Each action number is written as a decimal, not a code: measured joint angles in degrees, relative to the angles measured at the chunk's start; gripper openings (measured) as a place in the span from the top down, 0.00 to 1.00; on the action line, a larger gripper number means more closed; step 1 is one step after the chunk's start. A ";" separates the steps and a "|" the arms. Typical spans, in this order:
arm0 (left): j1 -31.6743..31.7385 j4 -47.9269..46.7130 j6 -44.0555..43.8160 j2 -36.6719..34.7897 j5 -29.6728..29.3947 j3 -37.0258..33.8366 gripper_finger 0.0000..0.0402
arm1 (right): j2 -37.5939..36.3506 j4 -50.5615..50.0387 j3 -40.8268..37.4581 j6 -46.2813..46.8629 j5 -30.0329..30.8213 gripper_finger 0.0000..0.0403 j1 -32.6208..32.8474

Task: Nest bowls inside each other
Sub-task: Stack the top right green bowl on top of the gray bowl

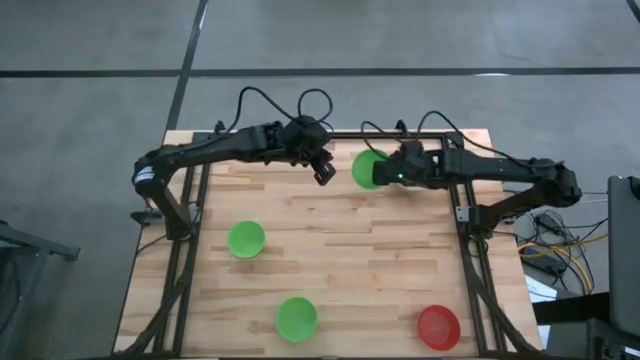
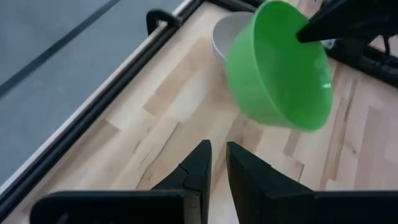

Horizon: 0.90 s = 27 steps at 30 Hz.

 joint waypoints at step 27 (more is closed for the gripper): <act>-0.05 27.39 0.67 -15.52 0.15 -22.68 0.87 | -14.90 -9.92 -7.71 5.79 -4.88 0.98 -7.44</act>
